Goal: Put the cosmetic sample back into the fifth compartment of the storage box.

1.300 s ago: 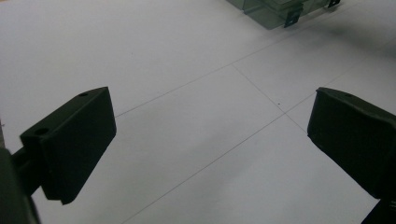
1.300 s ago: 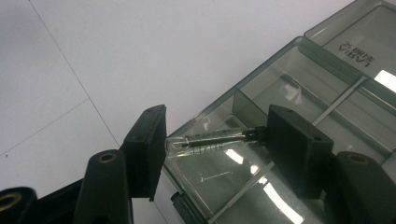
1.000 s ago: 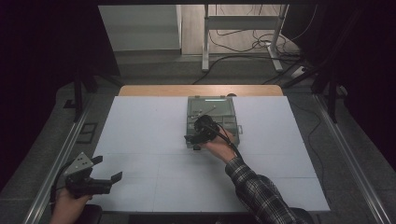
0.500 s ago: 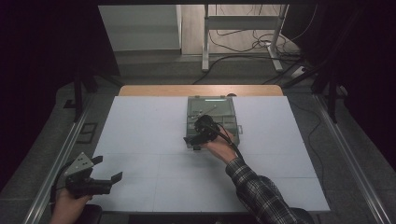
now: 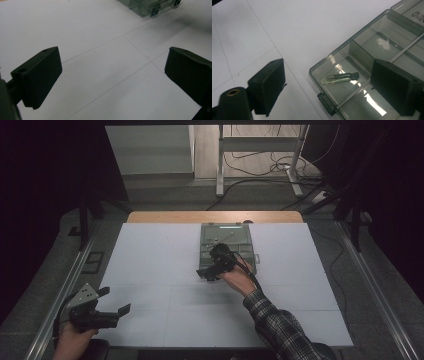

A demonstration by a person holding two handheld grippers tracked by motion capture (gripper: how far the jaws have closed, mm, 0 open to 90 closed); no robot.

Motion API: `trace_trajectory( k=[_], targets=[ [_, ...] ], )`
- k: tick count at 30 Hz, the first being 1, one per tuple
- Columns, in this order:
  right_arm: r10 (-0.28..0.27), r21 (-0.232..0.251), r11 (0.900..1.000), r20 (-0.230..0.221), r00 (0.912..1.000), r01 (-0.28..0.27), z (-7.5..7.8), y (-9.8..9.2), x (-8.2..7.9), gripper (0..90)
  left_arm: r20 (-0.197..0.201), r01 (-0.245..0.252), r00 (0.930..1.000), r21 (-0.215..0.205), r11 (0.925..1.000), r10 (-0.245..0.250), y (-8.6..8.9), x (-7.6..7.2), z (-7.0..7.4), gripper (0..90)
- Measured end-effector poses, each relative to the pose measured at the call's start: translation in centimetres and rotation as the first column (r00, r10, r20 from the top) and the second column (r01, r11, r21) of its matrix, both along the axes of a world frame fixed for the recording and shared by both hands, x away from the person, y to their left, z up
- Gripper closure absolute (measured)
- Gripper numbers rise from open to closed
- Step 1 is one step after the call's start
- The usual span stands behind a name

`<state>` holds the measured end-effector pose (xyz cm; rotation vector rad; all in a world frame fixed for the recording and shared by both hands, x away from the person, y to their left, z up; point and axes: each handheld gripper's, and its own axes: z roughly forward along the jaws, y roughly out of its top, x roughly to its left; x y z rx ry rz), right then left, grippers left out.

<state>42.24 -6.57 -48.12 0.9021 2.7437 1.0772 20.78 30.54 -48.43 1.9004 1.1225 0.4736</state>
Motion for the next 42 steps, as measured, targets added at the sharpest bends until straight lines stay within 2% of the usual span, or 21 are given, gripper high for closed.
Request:
trace_trajectory(
  k=[5,12,15,19,23,29,36,42],
  targets=[
    [0.012,-0.015,1.000,0.017,0.9998,-0.011,0.3,-0.2,-0.3,4.1,0.020,0.023,0.9995,-0.024,0.9994,-0.023,0.2,-0.2,0.1,1.6],
    [0.019,-0.020,1.000,0.016,0.9997,-0.018,0.5,-0.2,-0.6,0.0,0.037,0.026,0.9990,0.004,0.9996,-0.026,-0.1,-0.4,0.2,0.9],
    [0.019,-0.008,1.000,0.017,0.9997,-0.019,0.6,-0.2,-0.8,0.0,0.034,0.028,0.9990,0.007,0.9996,-0.028,-0.2,-0.4,0.2,0.7],
    [0.017,0.015,1.000,0.039,0.9991,-0.018,0.9,-0.4,-1.2,0.0,0.023,0.032,0.9992,-0.030,0.9990,-0.031,-0.1,-0.4,0.3,0.2],
    [0.014,0.031,0.999,0.060,0.9981,-0.016,1.1,-0.7,-1.5,0.0,0.015,0.035,0.9993,-0.030,0.9989,-0.034,-0.2,-0.4,0.3,0.2],
    [0.016,0.039,0.999,0.068,0.9976,-0.018,1.3,-1.2,-2.0,0.0,-0.001,0.028,0.9996,-0.043,0.9987,-0.028,0.0,-0.2,0.2,0.6],
    [0.013,0.047,0.999,0.069,0.9975,-0.016,1.6,-1.9,-2.7,0.0,-0.004,0.027,0.9996,-0.027,0.9993,-0.027,-0.2,-0.2,0.2,1.0],
    [0.008,0.076,0.997,0.064,0.9979,-0.013,2.0,-2.7,-3.2,0.0,-0.003,0.028,0.9996,-0.029,0.9992,-0.028,-0.1,-0.2,0.2,1.1]
  ],
)
